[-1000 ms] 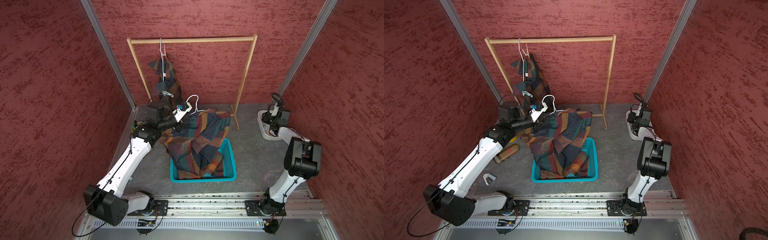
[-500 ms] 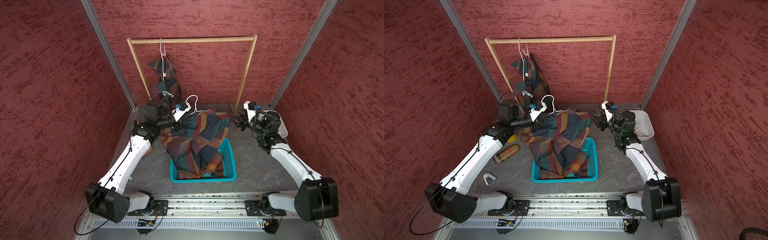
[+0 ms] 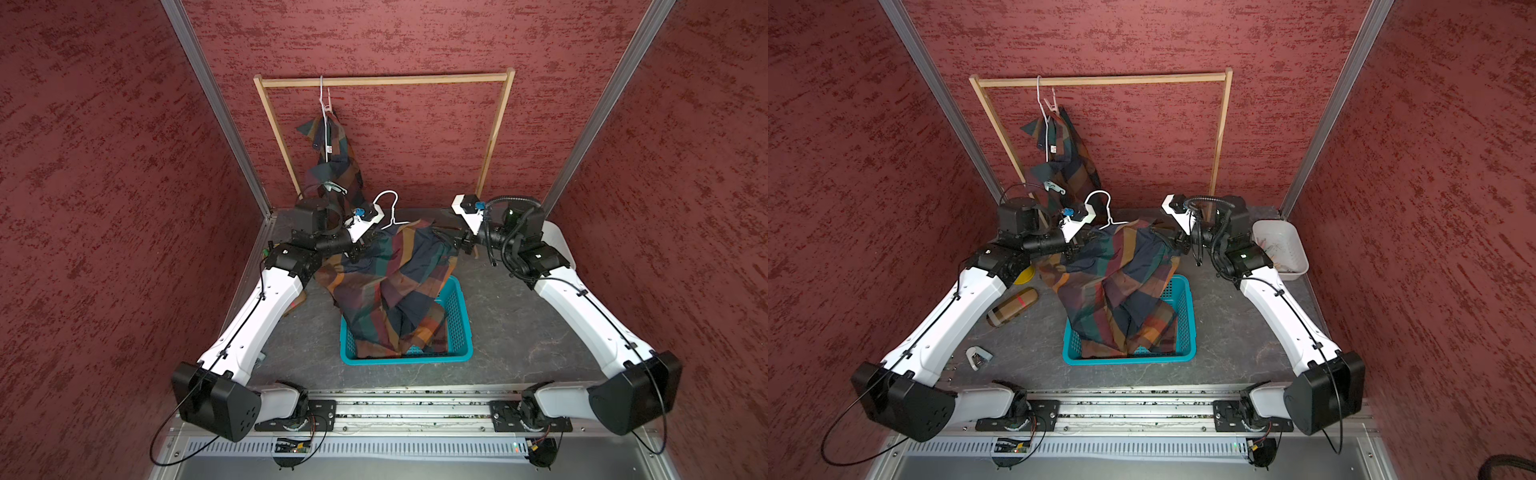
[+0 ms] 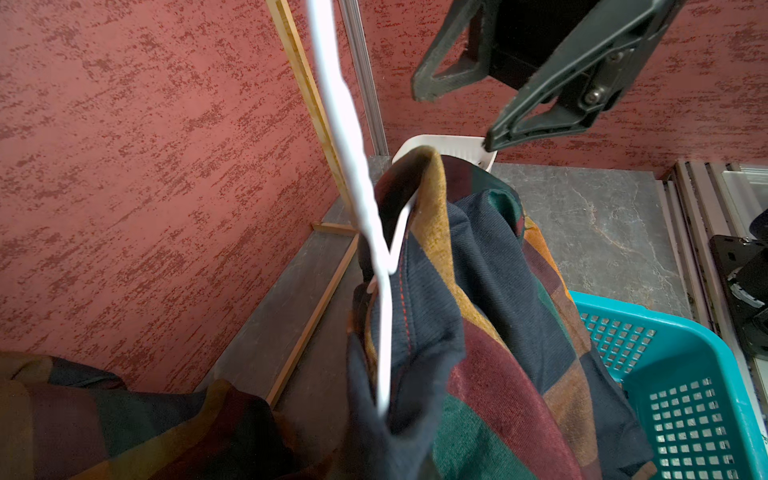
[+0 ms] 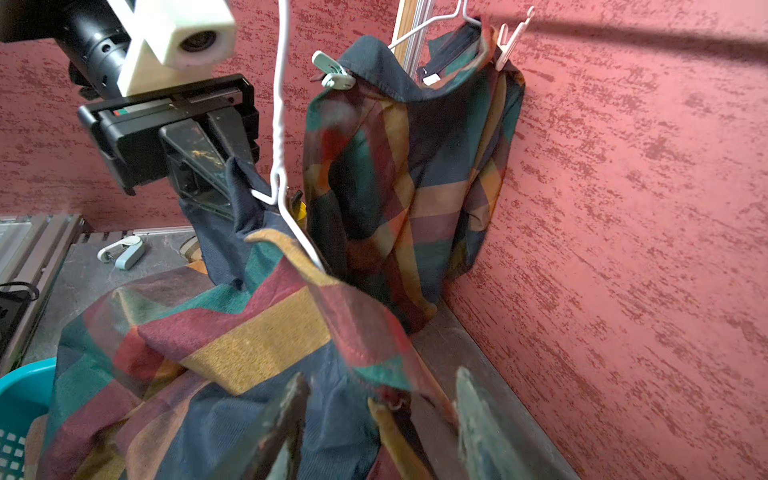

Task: Remove the clothespins securing long-sleeve shirts to the hanger
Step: Remove the clamp from the hanger.

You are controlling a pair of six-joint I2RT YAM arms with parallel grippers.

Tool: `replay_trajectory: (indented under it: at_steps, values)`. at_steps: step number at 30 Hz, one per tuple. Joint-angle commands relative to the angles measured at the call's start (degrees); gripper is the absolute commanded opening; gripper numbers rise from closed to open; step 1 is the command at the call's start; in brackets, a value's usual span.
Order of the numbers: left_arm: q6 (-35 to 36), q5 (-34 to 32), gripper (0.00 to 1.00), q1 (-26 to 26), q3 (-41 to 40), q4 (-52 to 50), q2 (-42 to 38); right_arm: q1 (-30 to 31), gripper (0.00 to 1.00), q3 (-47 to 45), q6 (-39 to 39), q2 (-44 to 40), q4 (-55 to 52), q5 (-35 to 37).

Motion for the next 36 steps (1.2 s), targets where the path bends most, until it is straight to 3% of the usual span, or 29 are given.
replay_trajectory:
  at_steps: [1, 4, 8, 18, 19, 24, 26, 27, 28, 31, 33, 36]
  values:
    - [0.96, 0.71, 0.00, -0.69, 1.84, -0.41, 0.52, 0.59, 0.61, 6.28, -6.56, 3.79, -10.05, -1.06]
    - [1.36, 0.91, 0.00, -0.94, 2.69, -0.75, 0.95, 1.61, 0.60, 13.21, -11.00, 10.08, -18.16, -2.87]
    - [1.78, 1.09, 0.00, -1.46, 3.65, -1.49, 1.27, 4.50, 0.60, 18.85, -14.70, 15.63, -25.19, 0.92]
    - [1.66, 1.69, 0.00, -1.89, 3.41, -0.74, 1.86, 7.38, 0.58, 21.06, -16.04, 19.06, -27.48, -0.11]
    - [1.53, 1.80, 0.00, -1.95, 3.27, -0.45, 1.85, 7.41, 0.55, 20.95, -15.92, 18.96, -27.13, -0.22]
    - [0.69, -1.03, 0.01, -1.99, 2.86, 0.61, 1.55, 7.49, 0.13, 18.59, -15.53, 17.02, -24.43, 1.38]
    - [-0.89, -3.26, 0.24, -1.92, 2.72, 1.94, 0.97, 7.49, 0.00, 16.47, -15.99, 15.20, -22.92, 2.45]
    - [-2.07, -4.64, 0.40, -1.92, 3.08, 2.28, 0.70, 7.49, 0.00, 14.73, -16.02, 14.02, -21.50, 3.25]
    - [-2.96, -5.29, 0.50, -1.96, 3.72, 2.12, 0.43, 7.49, 0.00, 12.64, -16.07, 12.47, -19.55, 3.93]
    - [-3.96, -6.23, 0.67, -1.67, 3.29, 3.88, -1.53, 7.41, 0.00, 7.26, -15.58, 8.14, -14.80, 5.47]
    - [-5.24, -4.39, 0.91, -0.64, 1.83, 6.34, -3.72, 7.41, 0.00, 5.09, -16.79, 6.42, -14.04, 5.83]
    - [-9.00, 1.07, 1.00, 2.82, -0.14, 10.49, -7.05, 7.41, 0.00, 1.15, -17.48, 3.66, -10.89, 6.79]
